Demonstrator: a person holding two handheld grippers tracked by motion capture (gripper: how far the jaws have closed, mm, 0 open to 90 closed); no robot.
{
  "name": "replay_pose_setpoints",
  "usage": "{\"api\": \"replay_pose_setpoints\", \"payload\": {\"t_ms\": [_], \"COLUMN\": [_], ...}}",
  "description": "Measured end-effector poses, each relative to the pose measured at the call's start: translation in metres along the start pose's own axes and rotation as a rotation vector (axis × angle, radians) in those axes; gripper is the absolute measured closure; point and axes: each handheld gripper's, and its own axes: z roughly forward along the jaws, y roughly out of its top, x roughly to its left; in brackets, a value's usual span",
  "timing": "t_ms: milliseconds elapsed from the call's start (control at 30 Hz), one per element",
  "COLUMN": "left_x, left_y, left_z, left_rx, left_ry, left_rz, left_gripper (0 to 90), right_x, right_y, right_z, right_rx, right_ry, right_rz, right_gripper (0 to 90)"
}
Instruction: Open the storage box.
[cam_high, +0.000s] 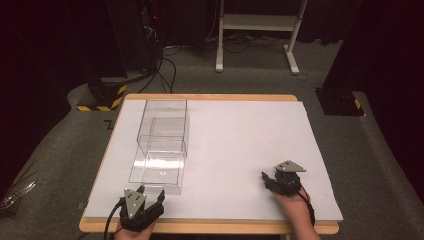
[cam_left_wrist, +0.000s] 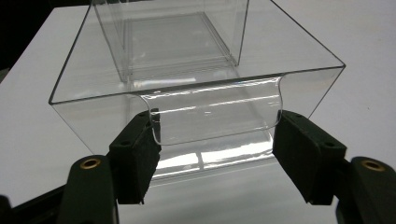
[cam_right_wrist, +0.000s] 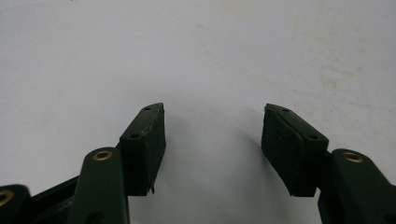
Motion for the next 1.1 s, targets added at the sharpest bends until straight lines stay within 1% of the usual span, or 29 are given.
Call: {"api": "replay_pose_setpoints", "payload": {"t_ms": [133, 367, 467, 567, 633, 700, 767, 900, 1100], "left_x": [0.000, 0.001, 0.002, 0.004, 0.004, 0.005, 0.007, 0.010, 0.011], "left_y": [-0.001, 0.001, 0.001, 0.001, 0.001, 0.002, 0.004, 0.007, 0.014], "left_z": [0.000, 0.003, 0.003, 0.000, -0.003, -0.006, -0.008, -0.015, -0.019], "left_rx": [-0.008, -0.006, -0.007, -0.010, -0.021, -0.021, -0.024, -0.057, -0.093], "left_ry": [0.002, 0.000, -0.008, -0.028, -0.031, -0.037, -0.035, -0.034, -0.036], "left_rz": [-0.001, 0.001, -0.012, -0.034, -0.035, -0.041, -0.047, -0.053, -0.055], "left_gripper": [33.1, 33.0, 32.9, 31.6, 30.6, 30.4, 31.8, 38.0, 42.9], "right_x": [0.000, 0.000, 0.000, 0.000, 0.000, 0.000, 0.000, 0.000, 0.000], "right_y": [0.000, 0.000, 0.000, 0.000, 0.000, 0.000, 0.000, 0.000, 0.000], "right_z": [0.000, 0.000, 0.000, 0.000, 0.000, 0.000, 0.000, 0.000, 0.000], "right_rx": [-0.001, -0.002, -0.001, -0.001, -0.001, -0.002, -0.001, -0.004, -0.002], "right_ry": [0.000, -0.001, -0.001, 0.000, 0.001, 0.001, 0.001, 0.001, 0.000], "right_rz": [-0.002, -0.006, -0.005, -0.001, -0.001, -0.003, -0.003, -0.006, -0.006], "right_gripper": [39.8, 39.7, 39.8, 39.8, 39.7, 39.8, 39.8, 39.7, 39.8]}}
